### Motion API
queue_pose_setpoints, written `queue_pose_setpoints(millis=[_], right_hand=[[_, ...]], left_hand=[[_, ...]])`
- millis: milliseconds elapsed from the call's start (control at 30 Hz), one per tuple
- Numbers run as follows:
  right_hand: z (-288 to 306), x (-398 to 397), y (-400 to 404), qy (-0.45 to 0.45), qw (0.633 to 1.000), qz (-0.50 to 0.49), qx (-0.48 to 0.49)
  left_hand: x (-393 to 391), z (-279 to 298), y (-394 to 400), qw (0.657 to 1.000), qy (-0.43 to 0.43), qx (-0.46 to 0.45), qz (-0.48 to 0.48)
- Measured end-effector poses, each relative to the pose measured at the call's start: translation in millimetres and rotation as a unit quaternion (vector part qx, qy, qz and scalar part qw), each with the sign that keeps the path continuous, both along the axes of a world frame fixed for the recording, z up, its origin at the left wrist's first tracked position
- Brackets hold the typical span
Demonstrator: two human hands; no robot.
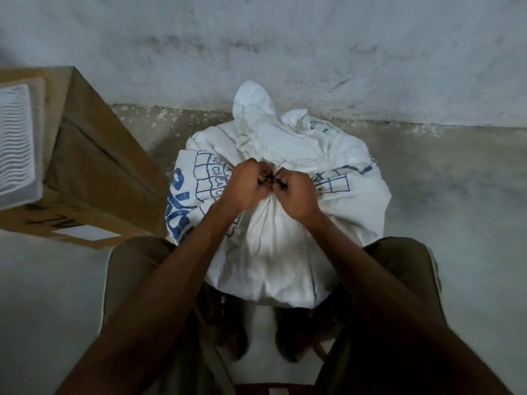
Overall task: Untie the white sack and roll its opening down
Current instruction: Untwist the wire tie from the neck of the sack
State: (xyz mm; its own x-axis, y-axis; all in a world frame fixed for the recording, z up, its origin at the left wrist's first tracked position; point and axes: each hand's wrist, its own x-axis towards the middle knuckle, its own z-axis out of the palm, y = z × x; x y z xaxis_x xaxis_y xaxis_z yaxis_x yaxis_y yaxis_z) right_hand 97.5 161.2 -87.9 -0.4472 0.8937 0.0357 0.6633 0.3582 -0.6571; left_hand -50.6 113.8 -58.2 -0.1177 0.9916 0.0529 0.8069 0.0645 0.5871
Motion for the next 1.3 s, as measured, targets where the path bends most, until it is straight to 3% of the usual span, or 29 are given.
queue_pose_setpoints(millis=[133, 533, 967, 1200, 1300], right_hand=[[7, 8, -14, -0.003, 1.000, 0.023, -0.014], [11, 29, -38, 0.058, 0.998, -0.004, -0.015], [4, 30, -38, 0.113, 0.993, -0.012, -0.004], [-5, 28, -32, 0.179, 0.974, -0.094, -0.098], [-2, 31, -33, 0.186, 0.973, -0.090, -0.100]], left_hand=[[3, -1, -18, 0.999, -0.038, 0.010, 0.022], [26, 9, -43, 0.998, 0.030, 0.032, 0.033], [22, -2, -40, 0.997, 0.001, 0.074, 0.021], [25, -7, -39, 0.987, -0.069, 0.096, 0.111], [27, -7, -40, 0.993, -0.028, 0.090, 0.074]])
